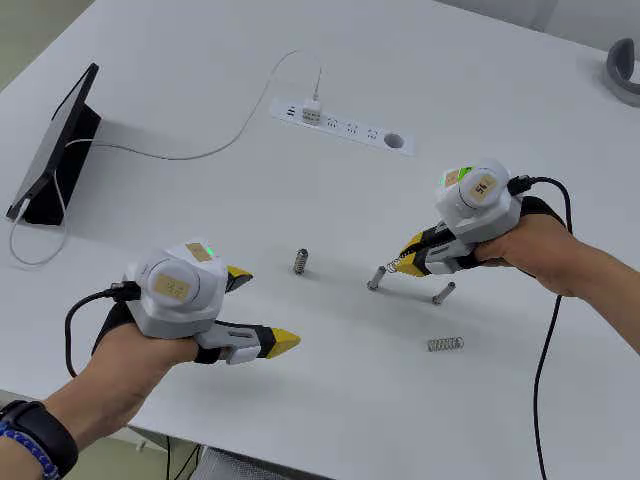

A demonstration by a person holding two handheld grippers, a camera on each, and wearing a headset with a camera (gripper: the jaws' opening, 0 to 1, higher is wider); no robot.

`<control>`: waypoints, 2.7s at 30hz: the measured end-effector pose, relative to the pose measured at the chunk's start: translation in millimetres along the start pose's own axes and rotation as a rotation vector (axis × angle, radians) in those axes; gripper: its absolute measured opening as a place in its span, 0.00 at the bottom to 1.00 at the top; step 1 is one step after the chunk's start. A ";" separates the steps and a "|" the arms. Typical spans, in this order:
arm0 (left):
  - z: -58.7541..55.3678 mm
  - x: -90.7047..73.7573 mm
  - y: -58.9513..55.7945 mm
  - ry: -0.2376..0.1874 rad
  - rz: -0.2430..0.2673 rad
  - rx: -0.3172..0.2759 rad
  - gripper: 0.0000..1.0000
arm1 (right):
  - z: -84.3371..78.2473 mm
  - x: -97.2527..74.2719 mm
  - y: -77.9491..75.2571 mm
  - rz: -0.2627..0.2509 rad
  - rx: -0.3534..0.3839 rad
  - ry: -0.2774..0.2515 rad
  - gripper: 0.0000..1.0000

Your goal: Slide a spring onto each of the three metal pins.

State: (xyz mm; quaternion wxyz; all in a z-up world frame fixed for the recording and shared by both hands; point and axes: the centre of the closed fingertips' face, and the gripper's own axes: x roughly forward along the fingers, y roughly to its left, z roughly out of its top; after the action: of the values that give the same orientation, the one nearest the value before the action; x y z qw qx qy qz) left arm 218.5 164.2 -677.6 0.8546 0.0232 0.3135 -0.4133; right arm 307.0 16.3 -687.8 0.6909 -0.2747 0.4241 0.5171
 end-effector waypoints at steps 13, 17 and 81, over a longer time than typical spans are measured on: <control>0.9 -3.3 4.0 -0.007 0.009 -0.014 0.73 | 1.0 10.0 0.8 0.016 -0.014 0.018 0.13; -0.4 -4.6 5.3 -0.007 0.012 -0.018 0.73 | 2.3 11.7 1.1 0.020 -0.016 0.018 0.13; -2.5 -10.3 7.5 -0.011 0.031 -0.046 0.71 | -14.1 61.4 10.0 0.036 -0.075 0.110 0.20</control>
State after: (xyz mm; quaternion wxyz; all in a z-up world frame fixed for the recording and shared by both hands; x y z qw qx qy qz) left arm 217.9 176.9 -675.5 0.8628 0.0060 0.3180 -0.3929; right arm 299.7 37.4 -747.5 0.6463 -0.3208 0.4466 0.5290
